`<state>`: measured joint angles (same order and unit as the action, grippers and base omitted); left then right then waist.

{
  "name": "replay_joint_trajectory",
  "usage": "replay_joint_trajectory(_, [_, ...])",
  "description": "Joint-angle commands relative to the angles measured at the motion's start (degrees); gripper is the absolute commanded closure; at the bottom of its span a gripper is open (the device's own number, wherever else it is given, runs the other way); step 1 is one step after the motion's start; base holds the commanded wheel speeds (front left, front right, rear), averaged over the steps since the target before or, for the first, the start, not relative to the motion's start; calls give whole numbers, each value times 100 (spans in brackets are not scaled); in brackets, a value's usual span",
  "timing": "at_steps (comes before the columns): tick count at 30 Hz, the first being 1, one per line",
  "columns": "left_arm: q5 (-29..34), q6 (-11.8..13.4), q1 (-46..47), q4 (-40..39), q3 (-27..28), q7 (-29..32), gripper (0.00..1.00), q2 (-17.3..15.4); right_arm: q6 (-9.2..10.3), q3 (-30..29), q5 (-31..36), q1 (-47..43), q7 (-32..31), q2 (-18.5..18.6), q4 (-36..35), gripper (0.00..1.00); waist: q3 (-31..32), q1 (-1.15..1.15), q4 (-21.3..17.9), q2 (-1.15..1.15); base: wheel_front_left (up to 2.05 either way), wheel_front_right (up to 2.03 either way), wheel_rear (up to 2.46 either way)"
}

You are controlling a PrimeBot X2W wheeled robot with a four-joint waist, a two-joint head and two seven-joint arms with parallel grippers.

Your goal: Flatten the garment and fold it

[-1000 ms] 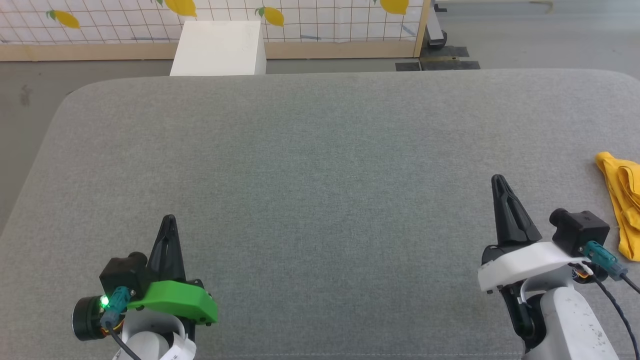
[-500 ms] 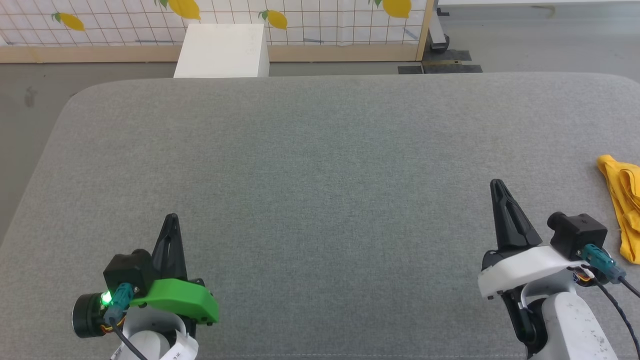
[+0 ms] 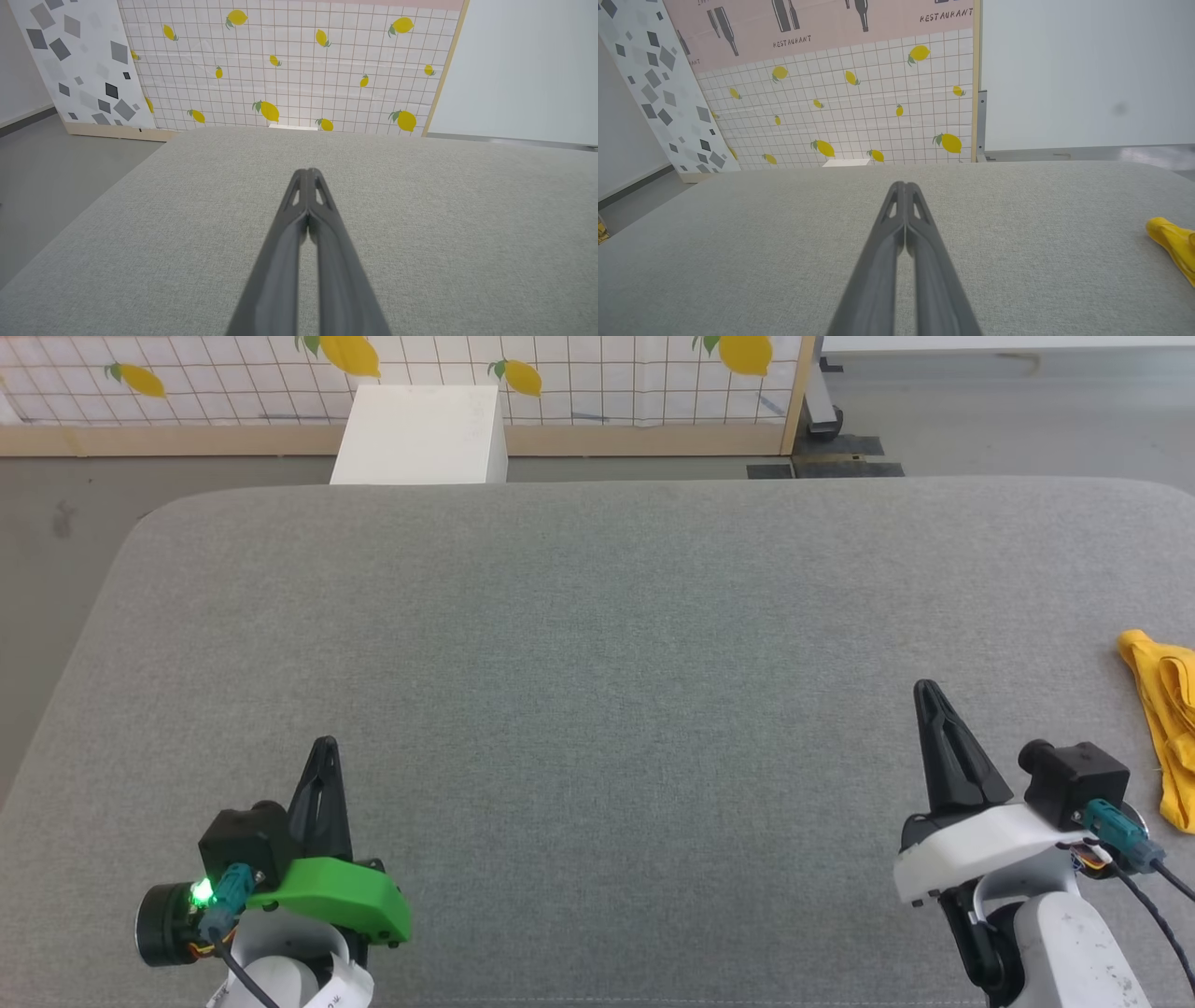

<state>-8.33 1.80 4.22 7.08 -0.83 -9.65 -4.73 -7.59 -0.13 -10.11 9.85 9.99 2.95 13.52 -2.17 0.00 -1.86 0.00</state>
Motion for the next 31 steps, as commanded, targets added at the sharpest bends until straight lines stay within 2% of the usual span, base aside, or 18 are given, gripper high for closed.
replay_joint_trajectory(1, [72, -24, -96, -36, 11, 34, 100, 36, 3, 4, 65, -112, -40, -2, -73, 100, 4, 0, 3, 0, 0, 0, 0])
replay_joint_trajectory(31, [348, -81, -214, -280, 37, 372, 100, 90, 6, 7, 408, -428, -388, -4, -537, 100, 81, 0, 69, 0, 0, 0, 0])
